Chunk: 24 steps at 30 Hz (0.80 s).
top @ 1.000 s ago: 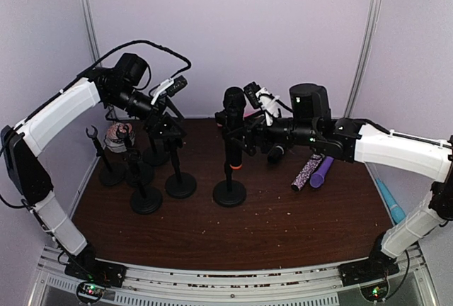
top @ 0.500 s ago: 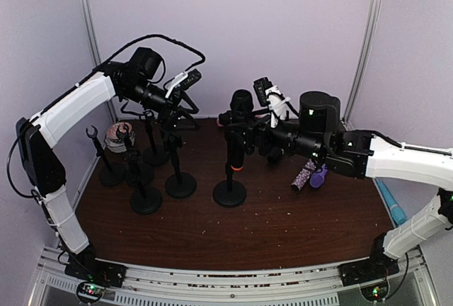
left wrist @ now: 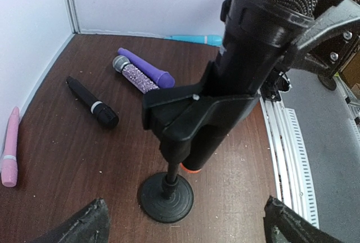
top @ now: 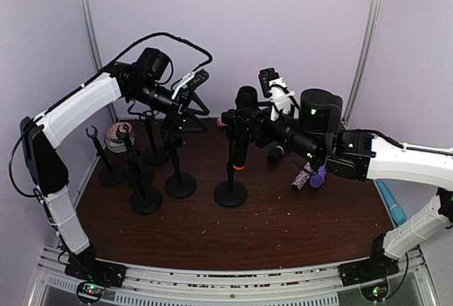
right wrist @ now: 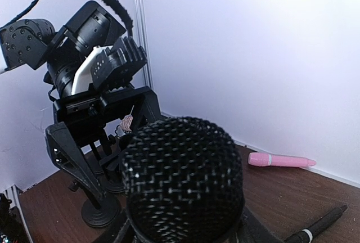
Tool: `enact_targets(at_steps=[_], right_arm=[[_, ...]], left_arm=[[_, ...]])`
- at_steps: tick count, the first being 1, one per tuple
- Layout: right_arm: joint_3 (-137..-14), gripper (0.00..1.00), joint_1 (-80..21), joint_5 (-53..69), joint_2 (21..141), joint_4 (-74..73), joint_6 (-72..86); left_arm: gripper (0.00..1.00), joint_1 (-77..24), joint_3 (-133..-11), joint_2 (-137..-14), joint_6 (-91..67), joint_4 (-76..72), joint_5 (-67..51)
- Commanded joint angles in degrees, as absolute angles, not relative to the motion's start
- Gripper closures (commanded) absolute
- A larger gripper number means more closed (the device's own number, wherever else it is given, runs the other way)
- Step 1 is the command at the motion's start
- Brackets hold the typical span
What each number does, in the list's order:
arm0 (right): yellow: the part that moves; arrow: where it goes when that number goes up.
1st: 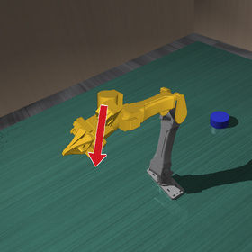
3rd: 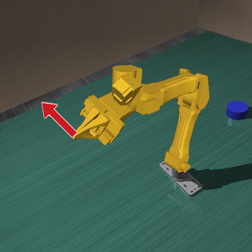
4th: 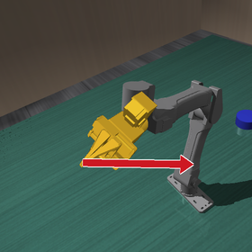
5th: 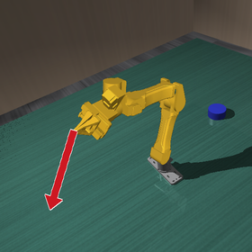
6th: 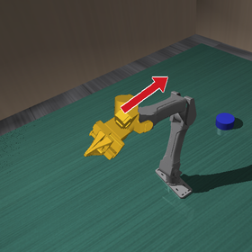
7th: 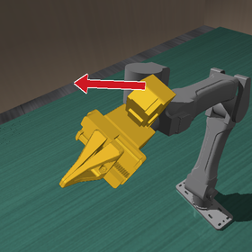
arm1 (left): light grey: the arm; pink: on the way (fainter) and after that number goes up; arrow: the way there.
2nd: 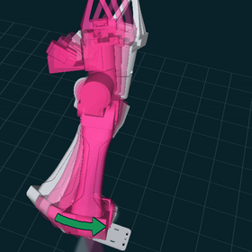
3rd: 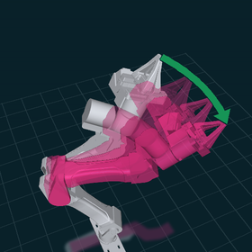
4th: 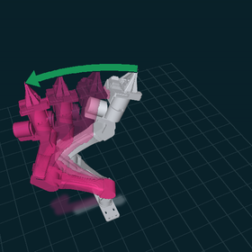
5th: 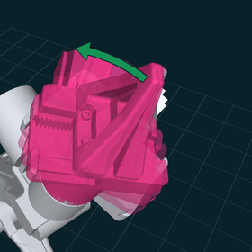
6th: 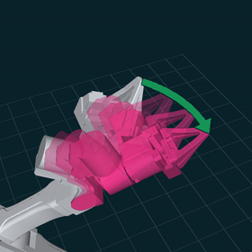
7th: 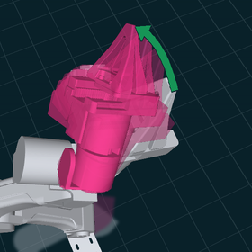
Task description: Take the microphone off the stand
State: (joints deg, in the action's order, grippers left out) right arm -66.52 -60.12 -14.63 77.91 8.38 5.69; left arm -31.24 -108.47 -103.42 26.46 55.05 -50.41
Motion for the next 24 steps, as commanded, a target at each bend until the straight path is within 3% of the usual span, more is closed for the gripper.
enact_targets(at_steps=[1,7,13,24], right_arm=[[-68.26,0.53,-60.25,-15.49,77.43,10.01,3.71],[-68.99,0.8,-55.98,0.91,75.87,7.32,0.02],[-70.78,0.83,-47.07,20.86,76.2,1.59,2.37],[-69.33,0.8,-42.32,30.76,75.91,2.82,3.99]], left_arm=[[0.02,-31.97,-110.39,-104.58,27.65,53.09,-52.48],[0.02,-32.93,-112.11,-105.69,28.23,53.11,-52.17],[0.02,-33.77,-115.94,-108.16,29.09,53.09,-52.62],[0.03,-35.98,-120.35,-112.7,27.63,47.09,-52.14]])
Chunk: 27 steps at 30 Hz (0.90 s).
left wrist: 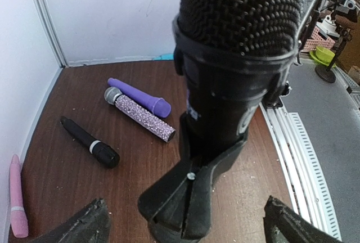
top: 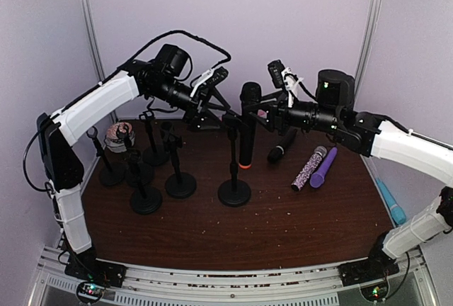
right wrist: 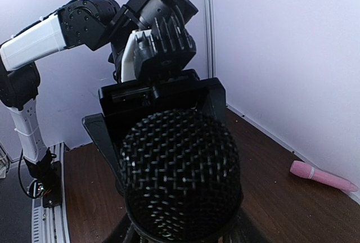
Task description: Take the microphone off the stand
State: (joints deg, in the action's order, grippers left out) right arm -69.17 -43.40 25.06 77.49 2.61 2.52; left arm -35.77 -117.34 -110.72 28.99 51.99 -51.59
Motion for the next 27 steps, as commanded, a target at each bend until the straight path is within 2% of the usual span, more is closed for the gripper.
enact_targets(at_steps=[1,12,16,17,20,21,24,27], right_arm=[[-68.8,0.8,-42.02,30.89,75.71,3.14,4.18],[-65.32,0.77,-39.96,29.78,74.27,5.88,5.4],[-64.51,0.73,-39.81,28.8,74.28,6.99,5.67],[-64.47,0.7,-39.81,28.1,74.35,7.1,5.71],[-64.52,0.47,-39.81,24.98,74.62,6.86,6.33],[-64.52,0.42,-39.86,23.93,74.64,6.93,6.77],[-63.94,0.34,-40.26,20.73,74.06,7.36,8.35],[-62.07,0.32,-42.09,17.13,73.12,9.26,8.37]], left_arm=[[0.04,-36.0,-121.07,-113.28,27.21,47.03,-52.72],[0.31,-37.57,-122.77,-115.19,27.4,48.15,-58.23],[0.33,-37.95,-122.95,-115.28,29.09,49.92,-59.72],[0.33,-38.11,-122.96,-115.25,29.6,50.45,-59.98],[0.36,-38.48,-122.86,-115.15,30.66,51.49,-59.26],[0.38,-38.49,-122.72,-115.22,30.74,51.5,-58.81],[0.43,-38.5,-122.44,-115.1,30.62,51.5,-57.19],[0.44,-38.5,-122.48,-115.13,30.66,51.5,-56.52]])
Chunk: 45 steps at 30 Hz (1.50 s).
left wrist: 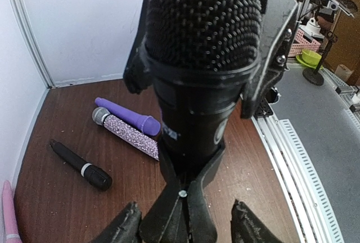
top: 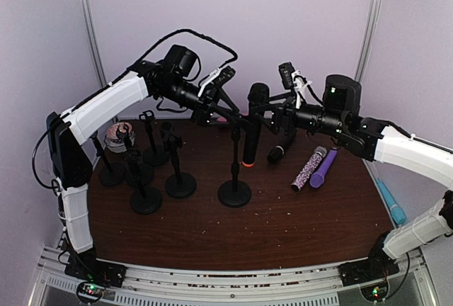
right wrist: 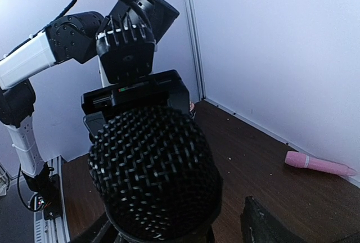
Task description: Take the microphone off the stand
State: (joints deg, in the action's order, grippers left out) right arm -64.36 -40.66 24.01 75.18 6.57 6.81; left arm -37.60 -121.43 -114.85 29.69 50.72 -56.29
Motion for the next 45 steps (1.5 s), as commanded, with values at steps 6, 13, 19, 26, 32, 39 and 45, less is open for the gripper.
enact_targets(at_steps=[6,13,19,26,32,39,45], right_arm=[[-61.52,0.35,-44.83,12.94,73.28,10.05,7.65],[-64.0,0.41,-45.69,12.57,75.3,9.53,7.25],[-65.44,0.47,-46.36,11.22,76.48,8.05,6.77],[-66.89,0.58,-47.0,9.9,77.44,6.68,6.26],[-67.24,0.69,-47.14,8.89,75.27,6.53,5.77],[-68.55,0.73,-47.12,8.99,71.99,5.45,6.0],[-68.4,0.73,-46.67,6.31,66.59,5.81,8.34]], left_arm=[[0.27,-38.75,-122.61,-115.21,30.8,51.5,-55.04],[0.25,-39.11,-122.48,-115.37,30.15,50.62,-51.98],[0.39,-39.11,-122.35,-115.37,29.36,49.92,-49.8],[0.57,-39.13,-122.44,-115.38,29.87,49.92,-50.07],[0.82,-39.11,-122.63,-115.4,30.24,49.92,-49.36],[0.99,-39.11,-122.95,-115.29,30.34,49.92,-48.1],[1.0,-39.11,-122.53,-114.92,30.41,49.93,-47.09]])
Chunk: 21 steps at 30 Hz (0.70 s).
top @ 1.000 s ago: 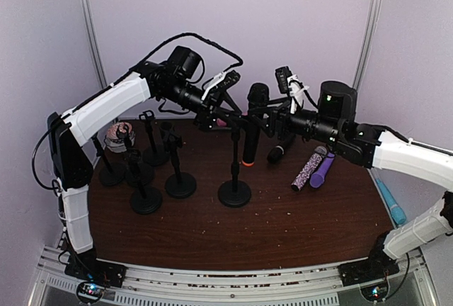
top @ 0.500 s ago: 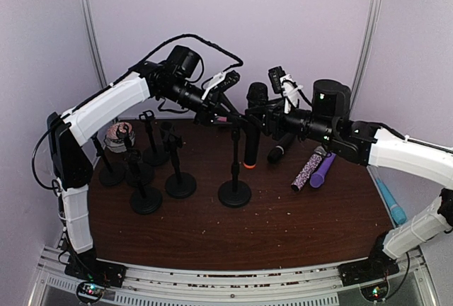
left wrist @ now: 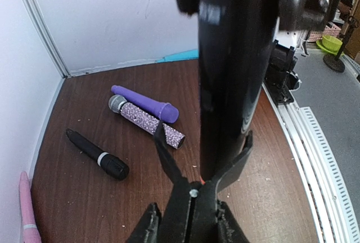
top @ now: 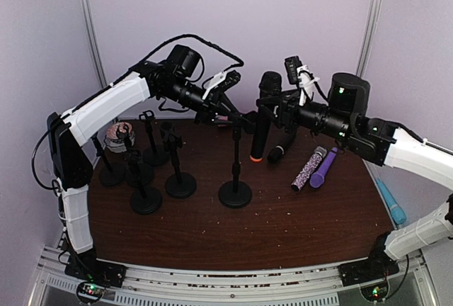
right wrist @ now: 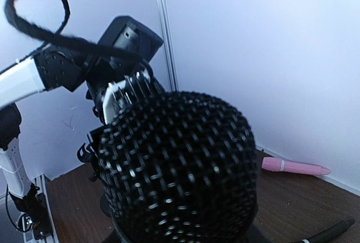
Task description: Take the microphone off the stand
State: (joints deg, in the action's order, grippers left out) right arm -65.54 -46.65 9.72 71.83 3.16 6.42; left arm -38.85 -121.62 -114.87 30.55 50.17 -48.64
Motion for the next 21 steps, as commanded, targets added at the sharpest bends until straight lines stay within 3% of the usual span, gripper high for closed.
enact_targets(at_steps=[1,4,6,7,11,21], right_arm=[[-68.19,0.74,-46.09,5.22,65.77,5.17,9.45],[-67.01,0.81,-41.59,1.14,64.45,1.74,16.49],[-66.47,0.85,-36.65,0.35,65.44,-2.51,23.7],[-66.42,0.87,-34.01,1.2,66.43,-5.06,26.65],[-66.51,0.89,-26.73,6.37,73.73,-11.58,34.03],[-72.63,0.9,-19.29,9.69,92.24,-15.05,38.58]], left_arm=[[1.0,-39.16,-122.52,-114.76,30.45,49.92,-46.89],[0.99,-39.11,-122.66,-114.53,30.35,49.97,-46.42],[0.88,-39.11,-122.81,-114.41,30.01,49.93,-45.97],[0.75,-39.11,-122.93,-114.43,29.59,49.92,-45.48],[0.05,-39.11,-122.48,-113.6,28.06,49.92,-43.03],[0.02,-38.32,-116.74,-107.44,25.07,49.81,-37.51]])
